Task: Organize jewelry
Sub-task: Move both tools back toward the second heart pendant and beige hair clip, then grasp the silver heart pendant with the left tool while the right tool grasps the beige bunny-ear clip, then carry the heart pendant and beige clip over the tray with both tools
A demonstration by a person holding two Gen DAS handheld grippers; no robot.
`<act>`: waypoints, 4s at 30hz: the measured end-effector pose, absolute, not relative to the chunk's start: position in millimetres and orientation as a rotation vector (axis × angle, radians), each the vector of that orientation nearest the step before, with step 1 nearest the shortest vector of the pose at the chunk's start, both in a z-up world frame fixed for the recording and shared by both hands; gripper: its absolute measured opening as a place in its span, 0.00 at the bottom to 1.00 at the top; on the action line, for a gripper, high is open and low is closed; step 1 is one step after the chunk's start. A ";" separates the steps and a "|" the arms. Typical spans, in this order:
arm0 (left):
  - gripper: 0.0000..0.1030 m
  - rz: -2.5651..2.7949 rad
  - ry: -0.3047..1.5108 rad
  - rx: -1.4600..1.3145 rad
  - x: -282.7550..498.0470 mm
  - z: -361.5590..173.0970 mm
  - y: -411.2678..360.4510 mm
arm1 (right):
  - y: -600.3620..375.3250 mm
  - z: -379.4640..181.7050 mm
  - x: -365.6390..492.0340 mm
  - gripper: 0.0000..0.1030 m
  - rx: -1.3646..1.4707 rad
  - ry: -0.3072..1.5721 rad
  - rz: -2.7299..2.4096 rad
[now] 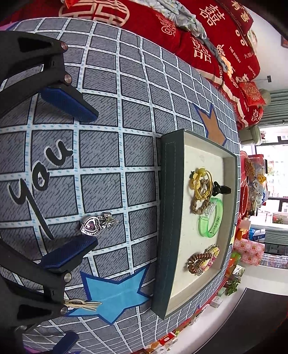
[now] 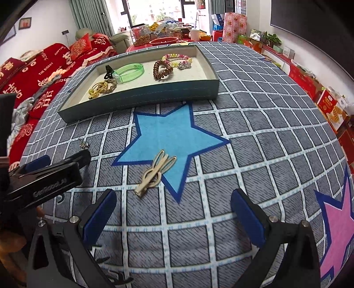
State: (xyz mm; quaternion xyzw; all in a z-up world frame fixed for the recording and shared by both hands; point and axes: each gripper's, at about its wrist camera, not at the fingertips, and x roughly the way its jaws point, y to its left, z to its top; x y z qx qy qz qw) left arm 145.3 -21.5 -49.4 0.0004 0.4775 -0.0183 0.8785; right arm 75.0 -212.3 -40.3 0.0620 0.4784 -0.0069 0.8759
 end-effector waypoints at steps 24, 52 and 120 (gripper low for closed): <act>0.52 -0.223 0.974 0.099 141.1 -38.2 -43.6 | -192.8 -34.1 80.4 0.13 0.002 1.002 0.070; 0.30 -0.301 0.879 0.030 135.3 8.1 -23.1 | -240.8 17.8 90.6 0.09 0.203 0.893 0.177; 0.30 -0.257 0.972 0.171 277.8 -23.1 -77.8 | -261.1 -22.8 273.9 0.52 0.203 1.031 0.115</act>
